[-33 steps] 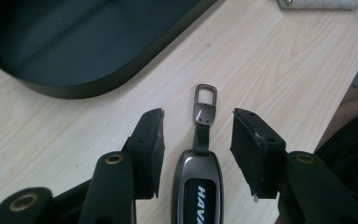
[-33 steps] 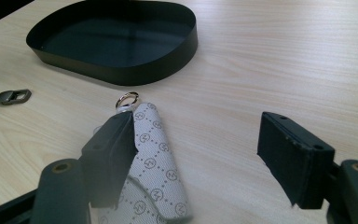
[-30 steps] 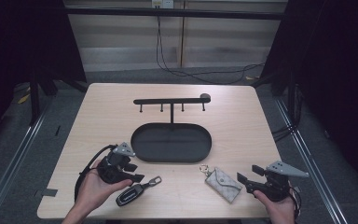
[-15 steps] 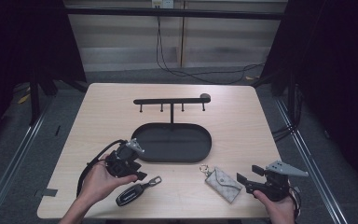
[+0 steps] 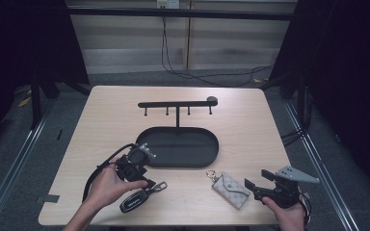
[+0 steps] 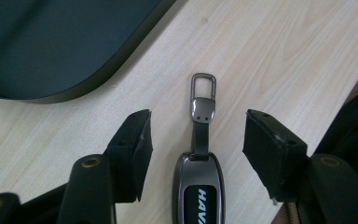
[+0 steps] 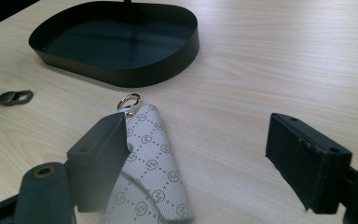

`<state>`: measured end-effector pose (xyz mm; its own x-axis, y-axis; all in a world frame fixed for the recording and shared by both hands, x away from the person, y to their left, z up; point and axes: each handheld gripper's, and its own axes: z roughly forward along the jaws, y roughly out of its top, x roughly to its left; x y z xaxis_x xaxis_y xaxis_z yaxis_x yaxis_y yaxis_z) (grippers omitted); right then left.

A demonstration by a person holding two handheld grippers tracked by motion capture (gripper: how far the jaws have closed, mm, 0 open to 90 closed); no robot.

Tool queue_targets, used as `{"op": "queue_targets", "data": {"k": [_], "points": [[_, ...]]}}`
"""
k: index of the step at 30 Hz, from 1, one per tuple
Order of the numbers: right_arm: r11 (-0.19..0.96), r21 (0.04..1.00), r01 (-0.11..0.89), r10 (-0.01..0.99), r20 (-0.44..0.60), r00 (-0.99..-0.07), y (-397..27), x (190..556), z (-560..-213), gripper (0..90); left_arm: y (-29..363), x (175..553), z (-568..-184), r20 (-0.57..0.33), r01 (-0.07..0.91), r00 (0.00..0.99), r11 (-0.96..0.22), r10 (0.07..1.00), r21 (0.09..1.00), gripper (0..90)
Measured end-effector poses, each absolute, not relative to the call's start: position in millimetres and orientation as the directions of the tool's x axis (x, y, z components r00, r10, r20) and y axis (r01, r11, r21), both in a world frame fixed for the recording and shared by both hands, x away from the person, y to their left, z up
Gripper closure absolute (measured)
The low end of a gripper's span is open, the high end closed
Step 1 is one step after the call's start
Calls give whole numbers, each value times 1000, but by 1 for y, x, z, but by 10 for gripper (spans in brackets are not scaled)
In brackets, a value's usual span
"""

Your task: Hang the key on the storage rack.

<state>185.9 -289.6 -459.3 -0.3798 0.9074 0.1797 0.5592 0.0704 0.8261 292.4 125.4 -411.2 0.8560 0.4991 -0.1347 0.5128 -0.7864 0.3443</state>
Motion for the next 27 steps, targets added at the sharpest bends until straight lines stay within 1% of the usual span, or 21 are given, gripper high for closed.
{"op": "queue_targets", "data": {"k": [4, 6, 10, 13, 15, 18, 19, 24, 25, 26, 27], "points": [[74, 826, 559, 907, 177, -381, -290, 186, -459, 212, 116, 293, -416, -138, 505, 863, -808, 487, 303, 396], [74, 824, 561, 909, 176, -379, -289, 186, -460, 216, 110, 293, -418, -128, 500, 865, -811, 485, 305, 396], [76, 824, 561, 909, 174, -378, -289, 186, -460, 219, 100, 294, -421, -114, 492, 870, -825, 480, 279, 429], [76, 824, 562, 908, 176, -380, -289, 186, -460, 220, 95, 295, -423, -120, 505, 862, -818, 492, 275, 458], [79, 823, 562, 907, 174, -383, -289, 186, -460, 220, 93, 296, -426, -104, 494, 868, -828, 485, 266, 486], [83, 820, 566, 907, 173, -384, -289, 186, -460, 225, 90, 299, -432, -112, 483, 876, -842, 470, 240, 509], [81, 820, 567, 907, 175, -383, -289, 186, -460, 226, 88, 300, -437, -124, 481, 877, -849, 465, 219, 536], [80, 821, 566, 908, 174, -381, -289, 186, -460, 227, 85, 302, -442, -138, 470, 882, -858, 450, 206, 554], [81, 820, 566, 908, 173, -382, -289, 186, -460, 226, 84, 303, -444, -138, 463, 886, -863, 444, 200, 567], [83, 820, 566, 908, 172, -382, -289, 187, -460, 227, 83, 304, -445, -140, 462, 886, -864, 442, 198, 607], [83, 820, 566, 908, 172, -382, -289, 187, -460, 227, 82, 304, -446, -144, 463, 886, -865, 442, 194, 607]]}}
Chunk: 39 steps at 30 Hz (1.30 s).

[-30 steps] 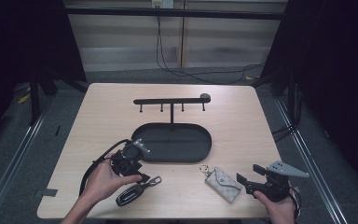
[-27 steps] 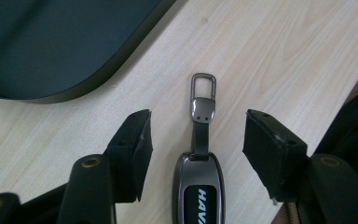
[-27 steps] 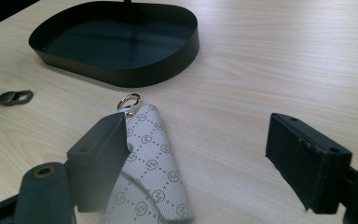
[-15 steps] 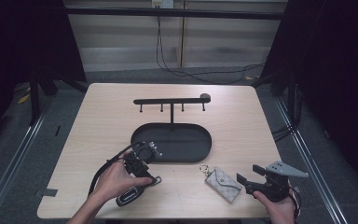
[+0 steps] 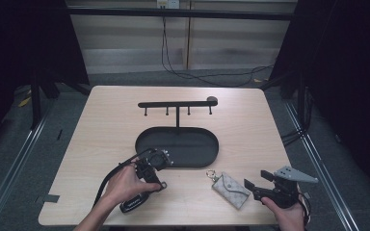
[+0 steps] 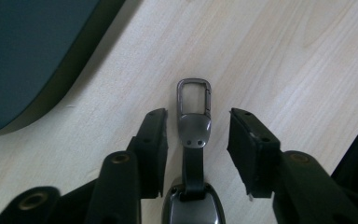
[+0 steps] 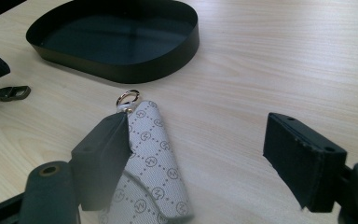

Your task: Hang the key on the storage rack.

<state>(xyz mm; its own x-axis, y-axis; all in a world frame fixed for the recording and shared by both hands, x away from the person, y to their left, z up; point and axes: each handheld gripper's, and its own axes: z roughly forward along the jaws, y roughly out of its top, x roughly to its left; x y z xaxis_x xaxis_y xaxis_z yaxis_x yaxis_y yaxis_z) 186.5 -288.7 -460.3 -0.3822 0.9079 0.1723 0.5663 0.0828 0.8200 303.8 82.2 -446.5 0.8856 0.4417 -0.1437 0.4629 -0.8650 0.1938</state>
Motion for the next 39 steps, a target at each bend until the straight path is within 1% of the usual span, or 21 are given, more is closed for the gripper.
{"op": "queue_targets", "data": {"k": [3, 8, 11, 15, 17, 18, 23, 30, 35, 39], "points": [[84, 820, 566, 908, 171, -382, -289, 186, -460, 232, 79, 304, -451, -148, 452, 890, -876, 431, 170, 630], [83, 820, 567, 908, 172, -381, -289, 186, -460, 232, 76, 305, -456, -140, 444, 894, -882, 426, 154, 647], [82, 820, 566, 908, 173, -383, -289, 186, -460, 232, 75, 307, -458, -136, 425, 903, -895, 408, 138, 639], [82, 820, 566, 908, 172, -381, -289, 186, -460, 232, 73, 306, -462, -120, 422, 905, -898, 409, 127, 645], [84, 819, 567, 908, 172, -383, -289, 186, -460, 232, 73, 306, -463, -112, 419, 906, -899, 407, 123, 656], [82, 820, 567, 908, 173, -382, -289, 186, -460, 232, 72, 306, -463, -108, 417, 908, -900, 405, 125, 691], [81, 820, 566, 908, 173, -381, -289, 186, -460, 232, 71, 304, -464, -100, 420, 906, -899, 410, 121, 692], [83, 820, 567, 908, 173, -382, -289, 186, -460, 233, 66, 300, -464, -53, 403, 915, -909, 399, 106, 683], [79, 821, 566, 910, 172, -377, -289, 186, -460, 236, 66, 301, -464, -61, 418, 908, -902, 414, 106, 694], [79, 821, 566, 909, 173, -378, -289, 186, -460, 236, 63, 301, -463, -55, 419, 908, -904, 416, 82, 699]]}}
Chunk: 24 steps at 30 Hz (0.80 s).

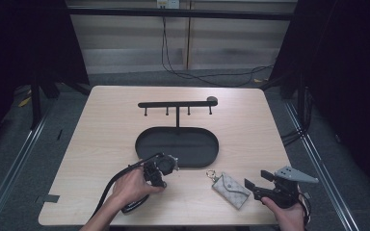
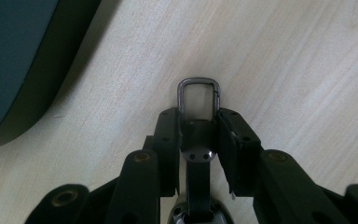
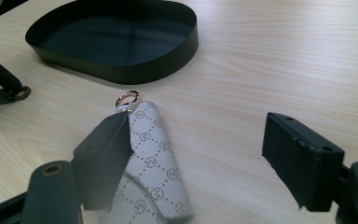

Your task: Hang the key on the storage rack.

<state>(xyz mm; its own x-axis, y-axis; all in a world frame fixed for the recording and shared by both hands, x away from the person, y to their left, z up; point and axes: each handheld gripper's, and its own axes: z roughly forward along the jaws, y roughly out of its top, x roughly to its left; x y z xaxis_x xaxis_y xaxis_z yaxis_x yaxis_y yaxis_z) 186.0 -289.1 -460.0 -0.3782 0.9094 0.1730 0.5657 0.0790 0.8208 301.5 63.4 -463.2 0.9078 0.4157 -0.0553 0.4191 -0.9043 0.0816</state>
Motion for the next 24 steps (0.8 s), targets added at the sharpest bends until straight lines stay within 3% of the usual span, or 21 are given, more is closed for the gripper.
{"op": "queue_targets", "data": {"k": [15, 24], "points": [[77, 820, 568, 909, 177, -378, -290, 187, -460, 237, 68, 305, -461, -61, 441, 898, -893, 436, 95, 703], [75, 820, 568, 909, 178, -377, -290, 186, -460, 237, 80, 306, -443, -102, 453, 891, -879, 442, 149, 703]]}}
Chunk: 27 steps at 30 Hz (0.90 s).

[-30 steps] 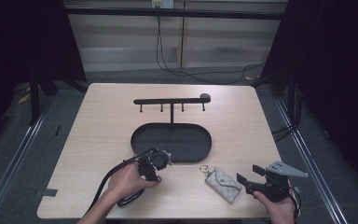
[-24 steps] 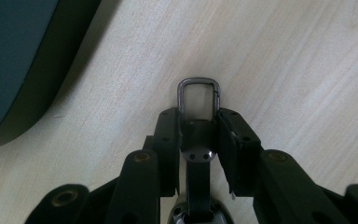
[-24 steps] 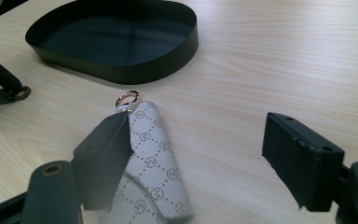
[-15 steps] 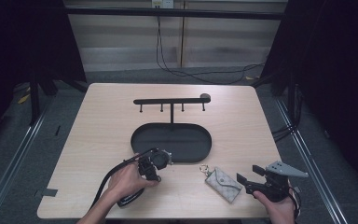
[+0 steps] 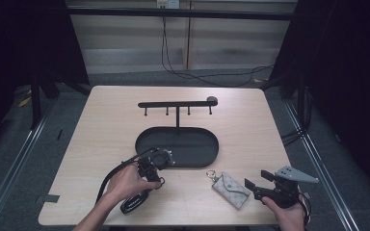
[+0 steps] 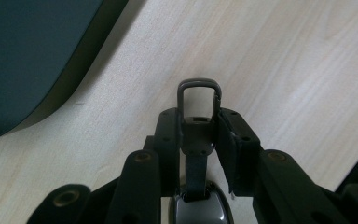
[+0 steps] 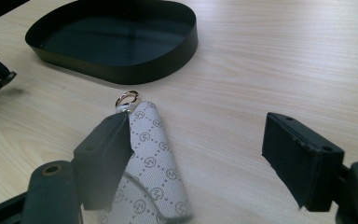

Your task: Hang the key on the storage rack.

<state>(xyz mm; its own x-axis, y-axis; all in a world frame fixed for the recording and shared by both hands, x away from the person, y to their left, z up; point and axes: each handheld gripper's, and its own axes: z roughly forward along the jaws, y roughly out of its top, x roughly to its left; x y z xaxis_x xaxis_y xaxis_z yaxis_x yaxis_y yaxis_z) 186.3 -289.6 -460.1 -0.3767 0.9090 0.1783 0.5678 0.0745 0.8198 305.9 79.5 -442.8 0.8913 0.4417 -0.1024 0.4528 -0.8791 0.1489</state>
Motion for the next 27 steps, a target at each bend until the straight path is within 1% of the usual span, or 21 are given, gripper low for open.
{"op": "queue_targets", "data": {"k": [10, 11, 13, 20, 27], "points": [[73, 820, 568, 910, 179, -375, -290, 186, -460, 237, 87, 306, -432, -132, 472, 881, -866, 455, 167, 703], [73, 820, 568, 910, 179, -375, -290, 186, -460, 237, 88, 307, -430, -132, 463, 885, -872, 446, 160, 703], [73, 820, 568, 910, 179, -375, -290, 186, -460, 237, 89, 308, -428, -137, 477, 878, -863, 459, 169, 703], [72, 820, 568, 910, 179, -374, -290, 186, -460, 237, 94, 308, -420, -117, 491, 871, -854, 477, 171, 704], [71, 820, 568, 910, 180, -373, -290, 186, -460, 237, 98, 307, -414, -129, 495, 869, -847, 478, 194, 704]]}}
